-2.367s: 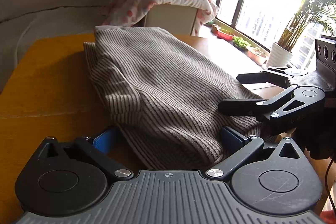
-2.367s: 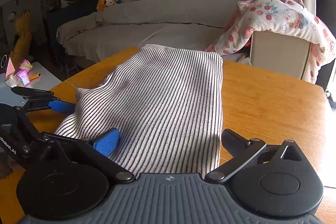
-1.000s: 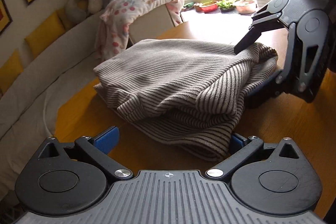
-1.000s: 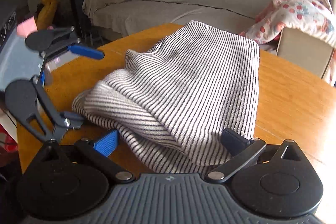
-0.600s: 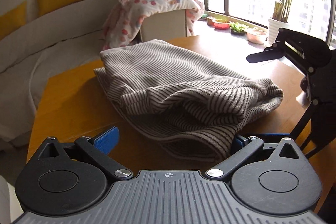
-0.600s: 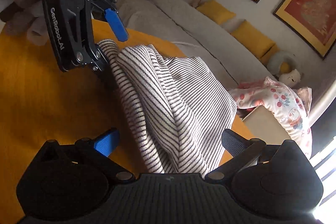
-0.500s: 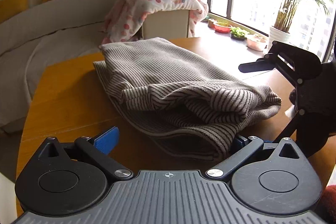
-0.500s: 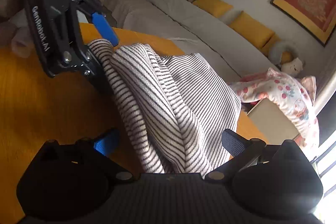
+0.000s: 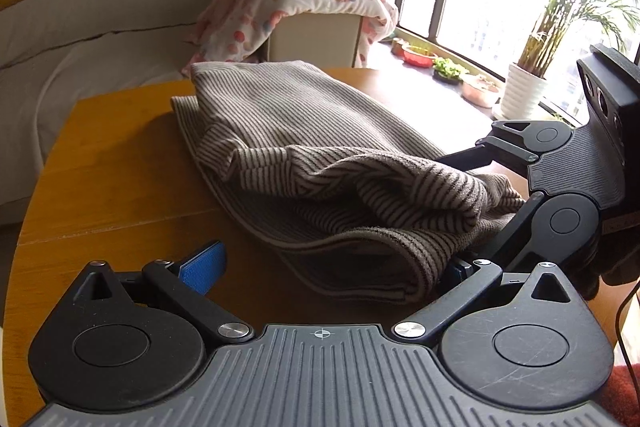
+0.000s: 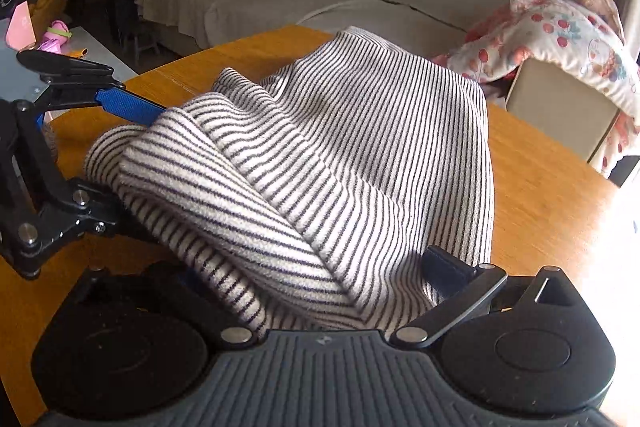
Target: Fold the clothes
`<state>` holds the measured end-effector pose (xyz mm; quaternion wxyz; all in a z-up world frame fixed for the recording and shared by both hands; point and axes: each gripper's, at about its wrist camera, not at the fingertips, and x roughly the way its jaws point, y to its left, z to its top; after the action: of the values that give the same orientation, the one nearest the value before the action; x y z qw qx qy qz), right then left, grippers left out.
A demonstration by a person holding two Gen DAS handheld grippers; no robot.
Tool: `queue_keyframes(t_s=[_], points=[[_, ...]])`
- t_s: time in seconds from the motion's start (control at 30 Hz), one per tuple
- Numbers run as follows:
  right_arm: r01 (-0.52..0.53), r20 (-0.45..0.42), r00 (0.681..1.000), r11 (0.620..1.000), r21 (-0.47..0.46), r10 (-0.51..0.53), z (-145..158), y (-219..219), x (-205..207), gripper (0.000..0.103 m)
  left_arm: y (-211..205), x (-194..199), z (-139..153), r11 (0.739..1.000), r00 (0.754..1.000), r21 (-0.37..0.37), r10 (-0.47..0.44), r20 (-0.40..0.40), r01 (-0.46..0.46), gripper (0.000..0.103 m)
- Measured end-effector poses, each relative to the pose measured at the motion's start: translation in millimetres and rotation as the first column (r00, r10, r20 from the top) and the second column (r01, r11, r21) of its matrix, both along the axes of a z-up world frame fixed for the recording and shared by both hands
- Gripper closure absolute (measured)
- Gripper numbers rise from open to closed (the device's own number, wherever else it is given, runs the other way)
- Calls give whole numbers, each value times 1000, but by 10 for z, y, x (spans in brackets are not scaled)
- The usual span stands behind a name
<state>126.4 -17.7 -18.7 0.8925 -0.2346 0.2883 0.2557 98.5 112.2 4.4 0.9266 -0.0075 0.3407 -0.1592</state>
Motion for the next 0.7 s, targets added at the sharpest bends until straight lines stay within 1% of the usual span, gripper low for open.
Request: queue_keyframes(t_s=[0.03,0.07,0.1,0.13,0.17,0.2,0.23,0.27,0.3,0.37,0.4,0.43,0.47,0.5,0.53,0.57,0.63,0.7], points=[[-12,73,997,999,-44,15,-11,34,-71,0,11,2,2,1000,1000,-9,2,-3,-3,0],[-32,163,985,994,-107,50,-47,65,-163,0,22,4,3,1000,1000,-19,5,-6,-5,0],[-54,263,959,981,-185,102,-102,93,-270,0,33,6,4,1000,1000,-28,7,-9,-8,0],[-66,355,921,962,-264,160,-157,122,-377,1,44,9,6,999,1000,-37,10,-12,-10,0],[-75,389,900,949,-306,197,-184,136,-433,9,52,18,13,999,1000,-47,11,-14,-11,0],[-88,385,898,943,-320,214,-191,141,-450,20,60,26,20,998,1000,-56,12,-16,-13,0],[-101,380,895,937,-334,232,-197,145,-467,25,64,27,19,998,1000,-61,8,-20,-9,0],[-109,373,896,933,-344,242,-207,149,-458,35,68,29,18,998,1000,-66,4,-24,-6,0],[-115,363,898,929,-351,248,-218,152,-430,50,71,30,18,997,1000,-72,0,-28,-2,0],[-122,332,913,934,-335,238,-198,143,-360,64,79,32,16,997,999,-82,-7,-35,4,0],[-130,316,918,934,-332,240,-185,140,-334,67,83,32,15,996,999,-88,-12,-40,9,0],[-142,307,918,930,-339,252,-178,147,-325,68,112,-9,21,994,998,-106,-45,-52,39,0],[-152,301,916,924,-351,266,-175,144,-328,69,157,-51,39,988,995,-137,-77,-60,69,0],[-161,295,914,917,-364,278,-173,130,-334,70,230,-99,68,979,993,-183,-105,-61,92,0],[-171,286,913,911,-375,289,-175,111,-350,70,318,-140,102,969,992,-228,-112,-56,96,0],[-182,276,913,906,-383,300,-180,89,-374,71,417,-158,146,960,994,-266,-100,-48,84,0],[-209,246,913,891,-403,325,-172,41,-462,72,588,-158,239,950,999,-309,-43,-28,33,0],[-244,206,913,877,-415,352,-93,-3,-564,74,679,-107,325,952,1000,-304,20,-7,-21,0]])
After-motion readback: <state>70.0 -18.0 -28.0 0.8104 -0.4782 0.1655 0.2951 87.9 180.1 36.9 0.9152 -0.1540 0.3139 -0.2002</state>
